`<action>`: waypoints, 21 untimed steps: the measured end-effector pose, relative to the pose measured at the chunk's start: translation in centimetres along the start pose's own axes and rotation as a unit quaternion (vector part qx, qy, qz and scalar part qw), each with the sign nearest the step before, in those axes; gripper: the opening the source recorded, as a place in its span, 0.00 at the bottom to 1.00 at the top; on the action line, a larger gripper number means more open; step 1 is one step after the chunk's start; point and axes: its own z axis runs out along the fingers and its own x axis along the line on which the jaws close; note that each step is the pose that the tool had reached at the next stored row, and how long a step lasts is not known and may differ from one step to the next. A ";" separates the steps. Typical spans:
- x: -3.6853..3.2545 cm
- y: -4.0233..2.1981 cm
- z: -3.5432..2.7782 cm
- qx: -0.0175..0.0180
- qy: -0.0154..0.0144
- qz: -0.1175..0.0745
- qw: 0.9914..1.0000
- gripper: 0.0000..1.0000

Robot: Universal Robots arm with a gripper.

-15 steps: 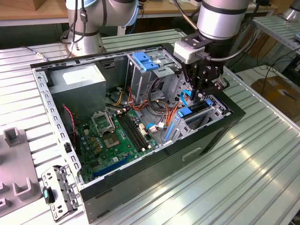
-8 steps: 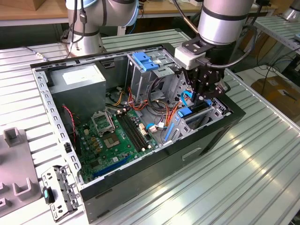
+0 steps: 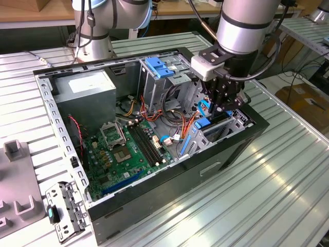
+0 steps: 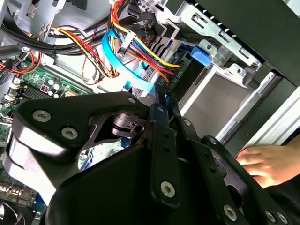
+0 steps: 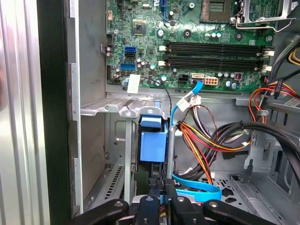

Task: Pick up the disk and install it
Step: 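Insert the second disk wire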

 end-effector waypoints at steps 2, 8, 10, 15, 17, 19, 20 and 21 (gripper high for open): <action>0.01 0.00 0.02 0.000 -0.001 0.000 1.000 0.16; 0.10 0.10 0.53 0.000 -0.002 0.000 1.000 0.16; 0.17 0.16 0.84 0.000 -0.002 0.000 1.000 0.16; 0.19 0.17 0.97 0.000 -0.003 0.001 1.000 0.17; 0.20 0.13 0.76 0.000 -0.003 0.001 1.000 0.24; 0.25 0.01 0.02 0.001 -0.003 0.001 1.000 0.24; 0.26 -0.03 -0.21 0.001 -0.003 0.001 1.000 0.24; 0.27 -0.06 -0.38 0.001 -0.003 0.001 1.000 0.24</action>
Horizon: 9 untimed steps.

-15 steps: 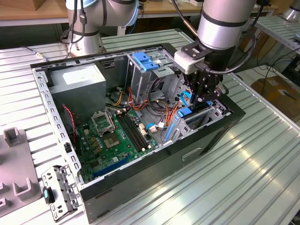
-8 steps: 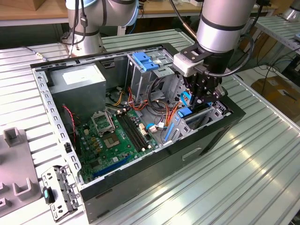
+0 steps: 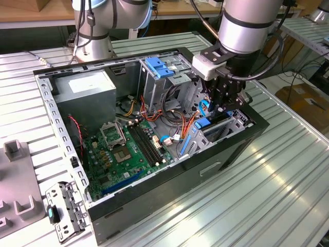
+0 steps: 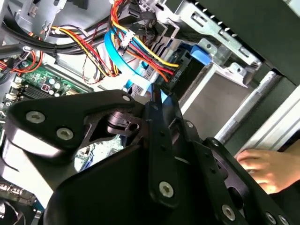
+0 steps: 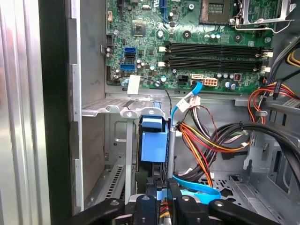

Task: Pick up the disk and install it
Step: 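Insert the second disk wire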

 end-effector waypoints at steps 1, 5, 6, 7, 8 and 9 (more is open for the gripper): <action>0.01 -0.01 -0.08 0.000 0.000 0.000 1.000 0.24; 0.01 -0.01 -0.09 0.000 0.000 0.000 1.000 0.15; 0.01 -0.01 -0.09 0.000 0.000 0.000 1.000 0.15; 0.01 -0.01 -0.09 0.000 0.000 0.000 1.000 0.11; 0.01 -0.01 -0.09 0.000 0.000 0.000 1.000 0.11; 0.01 -0.01 -0.09 0.000 0.000 0.000 1.000 0.11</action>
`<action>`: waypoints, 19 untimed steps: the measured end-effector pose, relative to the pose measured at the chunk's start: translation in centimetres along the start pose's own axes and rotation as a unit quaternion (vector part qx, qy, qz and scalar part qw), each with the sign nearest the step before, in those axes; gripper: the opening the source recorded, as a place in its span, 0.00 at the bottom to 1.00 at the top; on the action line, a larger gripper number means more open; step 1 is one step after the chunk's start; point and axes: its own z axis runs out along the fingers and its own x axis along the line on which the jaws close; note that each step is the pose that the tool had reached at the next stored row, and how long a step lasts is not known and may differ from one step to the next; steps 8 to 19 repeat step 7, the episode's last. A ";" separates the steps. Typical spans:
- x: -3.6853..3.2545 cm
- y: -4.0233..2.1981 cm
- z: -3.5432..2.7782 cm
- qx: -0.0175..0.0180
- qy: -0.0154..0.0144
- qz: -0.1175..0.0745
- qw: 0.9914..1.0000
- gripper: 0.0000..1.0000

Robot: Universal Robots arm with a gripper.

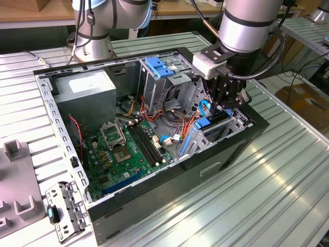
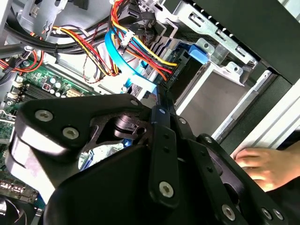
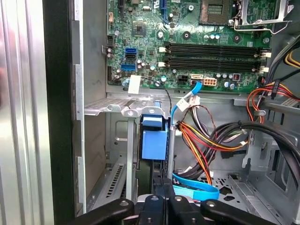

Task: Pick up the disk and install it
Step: 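Insert the second disk wire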

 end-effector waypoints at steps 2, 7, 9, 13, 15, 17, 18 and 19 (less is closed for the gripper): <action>0.00 0.00 0.00 0.000 0.000 0.000 1.000 0.11; 0.00 0.00 0.00 0.000 0.000 0.000 1.000 0.11; 0.00 0.00 0.00 0.000 0.000 0.000 1.000 0.11; 0.00 0.00 0.00 0.000 0.000 0.000 1.000 0.11; 0.00 0.00 0.00 0.000 0.000 0.000 1.000 0.11; 0.00 0.00 0.00 0.000 0.000 0.000 1.000 0.11; 0.00 0.00 0.00 0.000 0.000 0.000 1.000 0.11; 0.00 0.00 0.00 0.000 0.000 0.000 1.000 0.11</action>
